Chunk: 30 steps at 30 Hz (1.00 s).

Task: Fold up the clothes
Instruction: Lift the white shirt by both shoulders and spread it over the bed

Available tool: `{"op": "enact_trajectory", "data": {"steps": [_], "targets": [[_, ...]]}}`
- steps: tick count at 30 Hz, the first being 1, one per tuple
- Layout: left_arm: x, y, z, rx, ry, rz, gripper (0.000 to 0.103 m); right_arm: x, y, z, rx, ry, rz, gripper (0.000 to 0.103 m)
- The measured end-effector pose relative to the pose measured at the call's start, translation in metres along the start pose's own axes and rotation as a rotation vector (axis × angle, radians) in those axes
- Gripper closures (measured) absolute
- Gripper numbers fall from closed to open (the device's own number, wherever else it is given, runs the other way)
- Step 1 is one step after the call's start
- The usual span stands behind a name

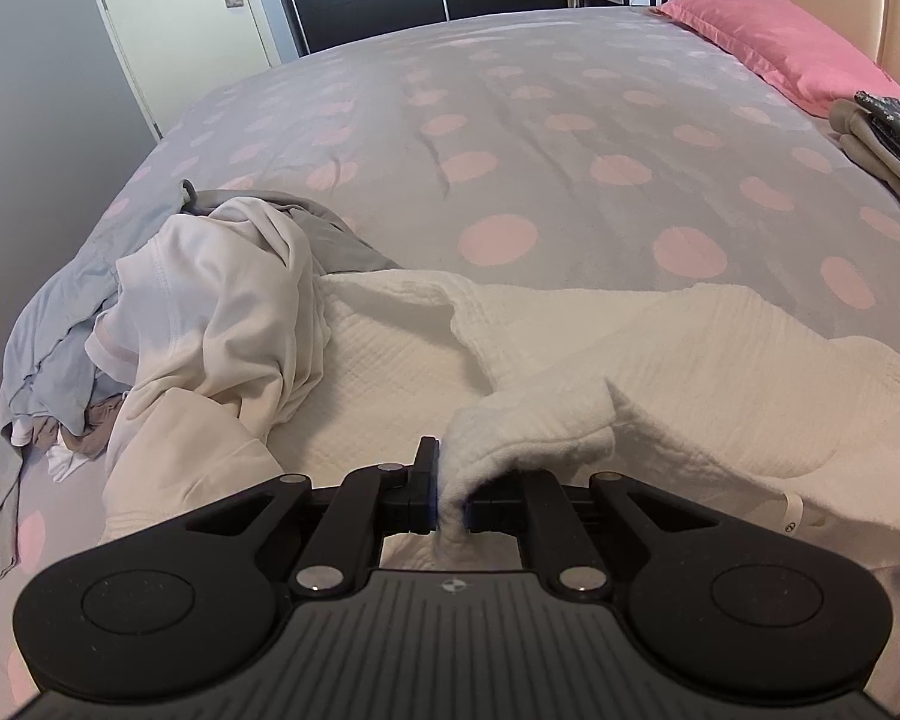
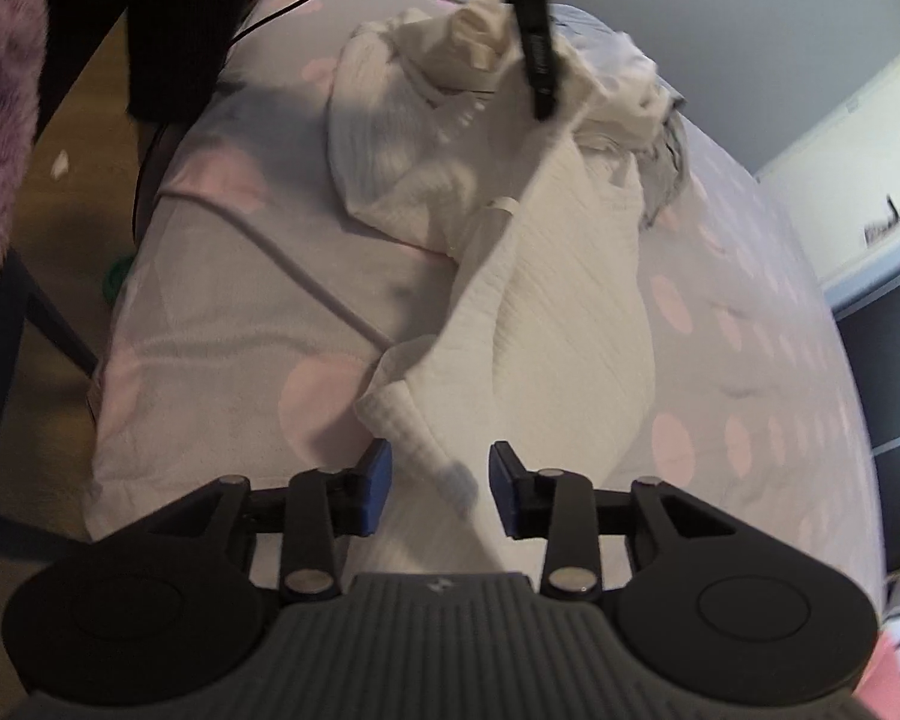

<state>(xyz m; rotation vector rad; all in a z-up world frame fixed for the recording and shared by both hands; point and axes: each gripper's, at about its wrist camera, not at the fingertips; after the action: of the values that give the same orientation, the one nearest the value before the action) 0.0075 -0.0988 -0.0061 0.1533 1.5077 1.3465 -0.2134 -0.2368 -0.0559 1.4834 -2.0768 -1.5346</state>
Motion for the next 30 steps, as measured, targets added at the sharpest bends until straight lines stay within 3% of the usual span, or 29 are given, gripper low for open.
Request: {"op": "enact_trajectory", "data": {"steps": [10, 11, 12, 13, 17, 22, 30], "targets": [[0.001, 0.000, 0.001, 0.007, -0.006, 0.001, 0.097, -0.006, -0.035, 0.006, 0.026, 0.154, 0.090, 0.066], [0.001, 0.000, 0.001, 0.008, -0.005, 0.001, 0.097, -0.005, -0.037, 0.006, 0.028, 0.155, 0.091, 0.068], [0.001, -0.001, 0.001, 0.009, -0.005, 0.001, 0.097, -0.004, -0.038, 0.007, 0.033, 0.152, 0.088, 0.081], [0.001, -0.001, 0.002, 0.010, -0.004, 0.001, 0.097, -0.003, -0.039, 0.007, 0.041, 0.146, 0.089, 0.088], [0.000, 0.001, 0.002, 0.012, -0.006, -0.010, 0.097, 0.000, -0.037, 0.001, 0.067, 0.110, 0.079, 0.095], [-0.005, 0.013, 0.004, 0.012, 0.006, -0.056, 0.097, -0.003, -0.016, -0.029, 0.095, -0.119, -0.007, 0.096], [-0.017, 0.069, 0.015, 0.038, 0.081, -0.220, 0.099, 0.003, 0.052, -0.092, 0.443, -0.618, -0.129, 0.097]]}}
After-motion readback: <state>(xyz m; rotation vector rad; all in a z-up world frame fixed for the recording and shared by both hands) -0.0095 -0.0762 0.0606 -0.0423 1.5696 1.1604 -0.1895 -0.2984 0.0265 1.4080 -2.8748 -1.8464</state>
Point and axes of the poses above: each gripper's, at about its wrist camera, not at the fingertips, and y roughly against the way its jaws point, z to its left, x to its underside, and after that the axes turned 2 degrees about -y, right-handed
